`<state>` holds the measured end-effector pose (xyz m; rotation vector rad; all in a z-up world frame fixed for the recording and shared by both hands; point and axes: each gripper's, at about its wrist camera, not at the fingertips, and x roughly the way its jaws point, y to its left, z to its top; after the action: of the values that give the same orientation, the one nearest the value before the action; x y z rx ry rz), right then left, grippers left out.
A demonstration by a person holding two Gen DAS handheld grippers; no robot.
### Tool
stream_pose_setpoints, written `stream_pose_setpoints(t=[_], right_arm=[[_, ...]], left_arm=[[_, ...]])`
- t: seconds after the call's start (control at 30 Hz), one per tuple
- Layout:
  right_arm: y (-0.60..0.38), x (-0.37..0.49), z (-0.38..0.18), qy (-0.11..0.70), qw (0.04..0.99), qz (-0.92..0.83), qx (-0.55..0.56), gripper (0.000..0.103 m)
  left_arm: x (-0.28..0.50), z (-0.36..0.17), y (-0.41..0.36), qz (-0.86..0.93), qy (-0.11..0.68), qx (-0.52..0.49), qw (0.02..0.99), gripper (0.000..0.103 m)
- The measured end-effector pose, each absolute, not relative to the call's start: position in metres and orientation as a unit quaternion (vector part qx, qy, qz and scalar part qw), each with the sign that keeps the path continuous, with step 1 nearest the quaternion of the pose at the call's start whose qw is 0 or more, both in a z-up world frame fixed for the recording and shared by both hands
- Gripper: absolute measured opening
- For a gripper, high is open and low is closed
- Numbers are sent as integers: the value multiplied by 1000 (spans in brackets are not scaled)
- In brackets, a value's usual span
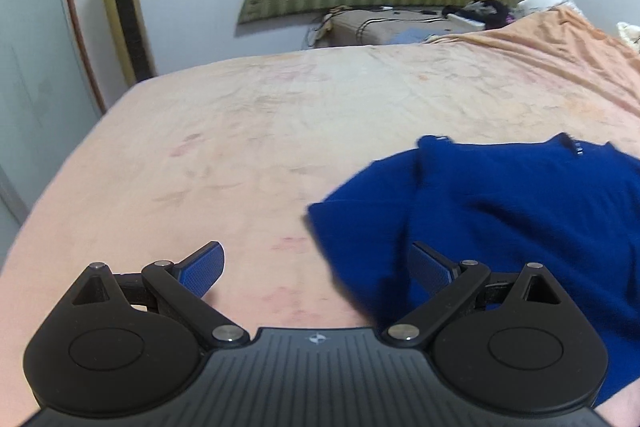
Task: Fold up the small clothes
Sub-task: 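Move the left tool toward the sweater's collar while the right tool approaches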
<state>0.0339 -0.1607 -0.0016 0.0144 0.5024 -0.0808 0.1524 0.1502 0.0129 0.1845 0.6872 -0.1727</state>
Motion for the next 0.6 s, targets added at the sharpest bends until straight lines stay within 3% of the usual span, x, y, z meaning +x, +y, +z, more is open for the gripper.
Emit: stream_pose_setpoints(t=[0.27,0.6], right_arm=[[-75,10,20,215,973,9,-81,103],[-32,-5,17,242,958,54,-144,102]], left_arm=[[152,14,135,-59,326,136,934,99],[162,7,131,-58,334,146,929,99]])
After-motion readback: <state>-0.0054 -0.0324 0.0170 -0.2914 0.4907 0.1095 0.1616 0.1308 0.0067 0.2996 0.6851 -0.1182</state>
